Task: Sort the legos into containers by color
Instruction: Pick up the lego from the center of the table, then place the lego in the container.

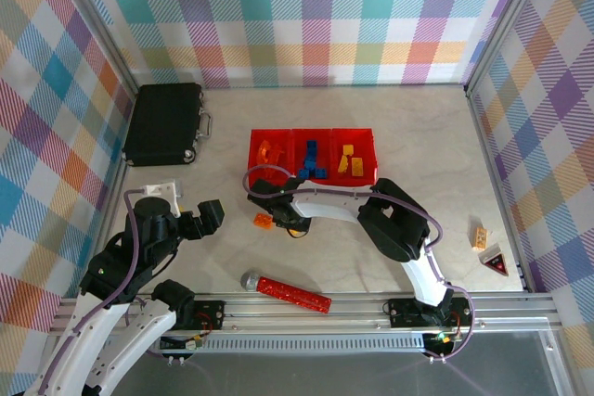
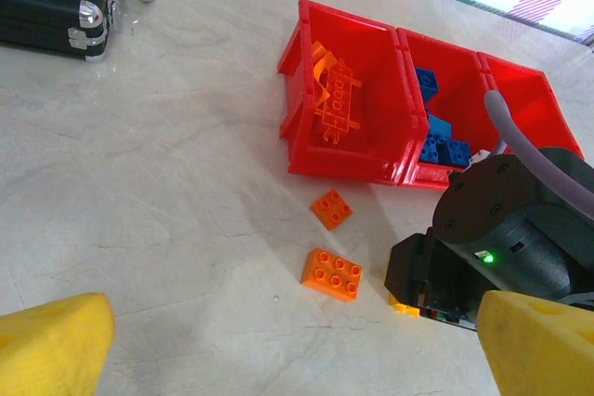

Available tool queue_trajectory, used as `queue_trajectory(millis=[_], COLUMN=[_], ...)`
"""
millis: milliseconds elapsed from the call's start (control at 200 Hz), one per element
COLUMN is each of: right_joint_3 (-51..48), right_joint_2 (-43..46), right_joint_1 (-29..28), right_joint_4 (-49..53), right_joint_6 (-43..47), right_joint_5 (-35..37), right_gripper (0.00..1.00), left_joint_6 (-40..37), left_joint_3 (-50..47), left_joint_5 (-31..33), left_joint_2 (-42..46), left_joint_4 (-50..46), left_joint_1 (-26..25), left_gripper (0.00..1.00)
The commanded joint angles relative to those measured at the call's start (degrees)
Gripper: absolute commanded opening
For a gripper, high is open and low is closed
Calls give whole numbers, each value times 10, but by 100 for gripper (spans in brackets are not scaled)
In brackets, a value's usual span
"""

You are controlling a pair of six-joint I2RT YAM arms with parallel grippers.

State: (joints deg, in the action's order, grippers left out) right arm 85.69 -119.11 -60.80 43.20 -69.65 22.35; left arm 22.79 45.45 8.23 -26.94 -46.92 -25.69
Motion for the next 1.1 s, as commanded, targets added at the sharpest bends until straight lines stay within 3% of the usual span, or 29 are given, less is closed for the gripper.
queue_trajectory(millis=[0,390,500,560,645,775,1095], right_joint_3=[-12,-15,-17,-19,-7,14,129], right_joint_2=[19,139,165,169,156,120,-2], right_joint_1=[-3,51,104,145,200,256,309], right_joint_4=[26,66,44,16,13,-3,-4], right_joint_6=[8,129,198,251,293,363,471], right_joint_5=[31,146,136,89,32,8,16], right_gripper=[21,8,9,10,12,12,12], left_joint_6=[6,14,16,16,16,18,28], left_joint_3=[-7,-13,-17,-15,-14,-14,-14], left_joint_5=[9,15,8,7,9,8,20], left_joint_2=[0,-10,-22,-30,-39,-46,-66], left_joint_4=[-13,-8,-3,-4,-7,-7,-13], left_joint_1=[-1,-7,-7,-6,-7,-7,-7], left_gripper=[100,100,100,100,100,100,100])
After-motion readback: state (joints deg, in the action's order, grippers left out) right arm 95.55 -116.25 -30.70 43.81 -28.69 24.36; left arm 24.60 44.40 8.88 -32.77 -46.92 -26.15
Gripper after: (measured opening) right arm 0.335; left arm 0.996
